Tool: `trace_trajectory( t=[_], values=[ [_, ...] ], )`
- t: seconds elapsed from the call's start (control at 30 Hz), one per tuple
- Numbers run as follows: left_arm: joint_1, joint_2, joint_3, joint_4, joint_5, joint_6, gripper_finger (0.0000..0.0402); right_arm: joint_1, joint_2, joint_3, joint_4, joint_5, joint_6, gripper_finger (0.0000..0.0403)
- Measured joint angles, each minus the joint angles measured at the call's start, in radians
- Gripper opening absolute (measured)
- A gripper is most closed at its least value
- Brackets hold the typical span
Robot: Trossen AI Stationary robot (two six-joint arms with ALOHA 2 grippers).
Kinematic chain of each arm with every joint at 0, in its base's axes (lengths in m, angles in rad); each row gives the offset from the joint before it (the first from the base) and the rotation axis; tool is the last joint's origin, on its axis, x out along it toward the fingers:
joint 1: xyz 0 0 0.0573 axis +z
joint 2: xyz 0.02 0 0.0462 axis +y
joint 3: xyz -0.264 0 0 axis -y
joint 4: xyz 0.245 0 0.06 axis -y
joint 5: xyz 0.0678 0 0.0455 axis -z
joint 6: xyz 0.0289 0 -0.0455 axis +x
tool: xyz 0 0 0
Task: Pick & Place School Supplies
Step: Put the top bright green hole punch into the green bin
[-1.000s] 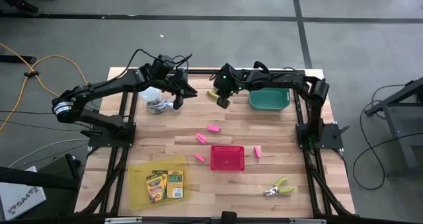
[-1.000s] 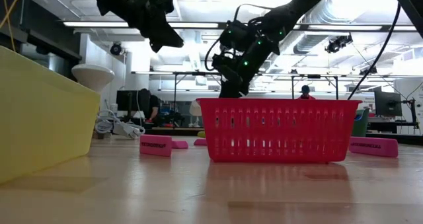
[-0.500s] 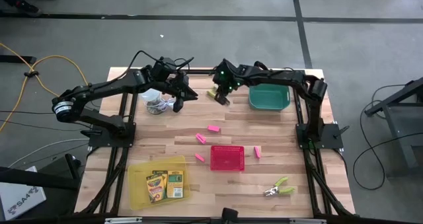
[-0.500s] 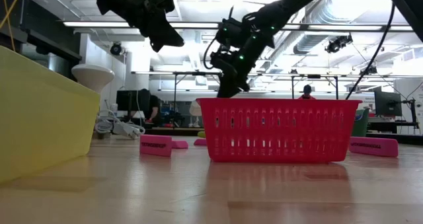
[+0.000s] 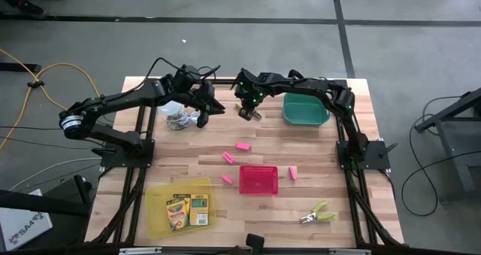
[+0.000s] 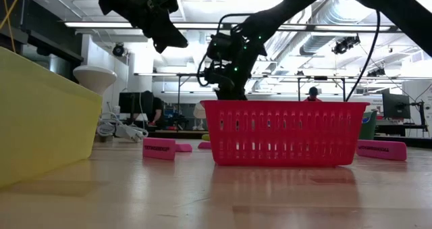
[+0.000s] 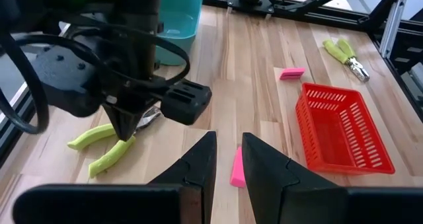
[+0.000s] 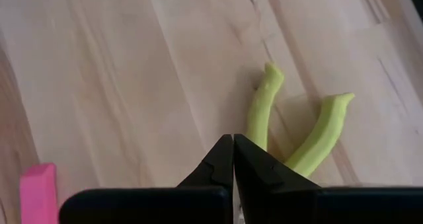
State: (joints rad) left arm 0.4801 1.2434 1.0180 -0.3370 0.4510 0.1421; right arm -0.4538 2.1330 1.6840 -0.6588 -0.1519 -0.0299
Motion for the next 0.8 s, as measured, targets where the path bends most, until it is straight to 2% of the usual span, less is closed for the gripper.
trace_trajectory(
  t=[0.2,0.4,0.53,0.8],
  values=[
    [0.000,0.000,0.000,0.000,0.000,0.000,0.0069,0.005,0.000,0.001,0.014,0.003,-0.026,0.0016],
    [0.000,0.000,0.000,0.000,0.003,0.000,0.0068,0.015,0.000,0.001,0.030,0.082,-0.027,0.0076],
    [0.000,0.000,0.000,0.000,0.002,-0.001,0.0068,0.018,0.000,0.001,0.046,0.078,-0.026,0.0106],
    [0.000,0.000,0.000,0.000,0.005,-0.009,0.0068,0.027,0.000,0.001,0.050,0.072,-0.025,0.0119]
  ],
)
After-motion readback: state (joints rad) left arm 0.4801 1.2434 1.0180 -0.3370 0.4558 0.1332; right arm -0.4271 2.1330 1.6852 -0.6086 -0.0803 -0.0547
